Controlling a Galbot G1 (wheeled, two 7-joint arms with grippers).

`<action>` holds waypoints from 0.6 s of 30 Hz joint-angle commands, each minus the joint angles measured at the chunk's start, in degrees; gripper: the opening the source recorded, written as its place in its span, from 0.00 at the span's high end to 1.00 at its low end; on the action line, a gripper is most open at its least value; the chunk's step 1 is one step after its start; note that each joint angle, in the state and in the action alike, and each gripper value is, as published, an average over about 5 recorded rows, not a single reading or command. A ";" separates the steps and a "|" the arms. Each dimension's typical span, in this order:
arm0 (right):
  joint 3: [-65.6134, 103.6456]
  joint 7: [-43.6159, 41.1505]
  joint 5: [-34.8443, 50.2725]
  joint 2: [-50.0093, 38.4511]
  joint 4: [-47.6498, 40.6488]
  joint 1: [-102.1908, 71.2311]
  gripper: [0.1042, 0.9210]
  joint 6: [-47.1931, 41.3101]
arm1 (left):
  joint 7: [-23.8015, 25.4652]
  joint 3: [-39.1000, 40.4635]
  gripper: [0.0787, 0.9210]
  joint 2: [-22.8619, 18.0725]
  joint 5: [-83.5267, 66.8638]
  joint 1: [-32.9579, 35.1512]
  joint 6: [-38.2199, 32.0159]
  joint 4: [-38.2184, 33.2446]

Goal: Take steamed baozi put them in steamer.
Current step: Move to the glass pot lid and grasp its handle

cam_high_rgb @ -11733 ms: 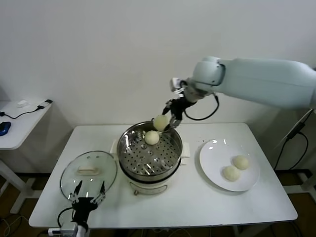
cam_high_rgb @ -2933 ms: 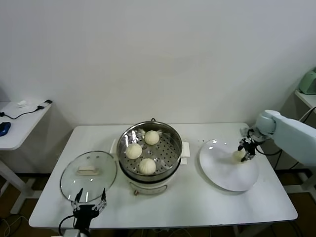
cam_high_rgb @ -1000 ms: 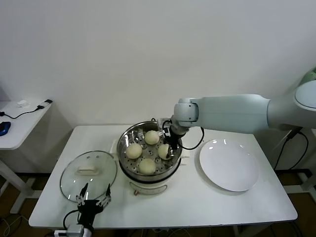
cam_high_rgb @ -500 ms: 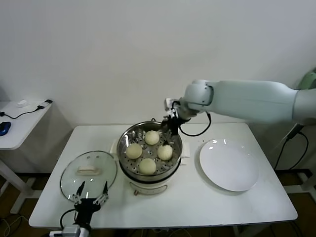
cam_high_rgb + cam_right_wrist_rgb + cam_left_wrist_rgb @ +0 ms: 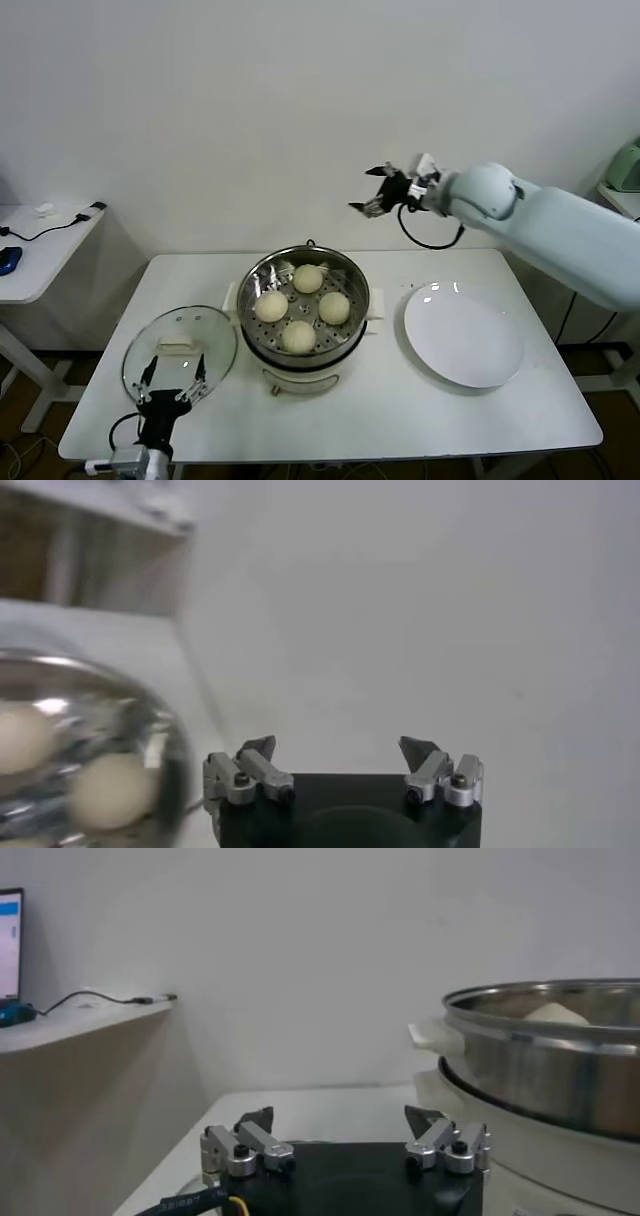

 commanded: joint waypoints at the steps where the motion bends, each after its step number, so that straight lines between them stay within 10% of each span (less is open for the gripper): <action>1: 54.79 13.10 -11.39 -6.99 5.25 -53.36 0.12 8.05 | 1.08 -1.00 0.12 1.54 -1.24 -1.36 0.35 0.43; 18: 85.35 6.57 -15.72 18.96 7.11 -91.61 0.12 32.12 | 3.11 -0.97 0.12 1.88 10.43 -0.97 -2.52 1.60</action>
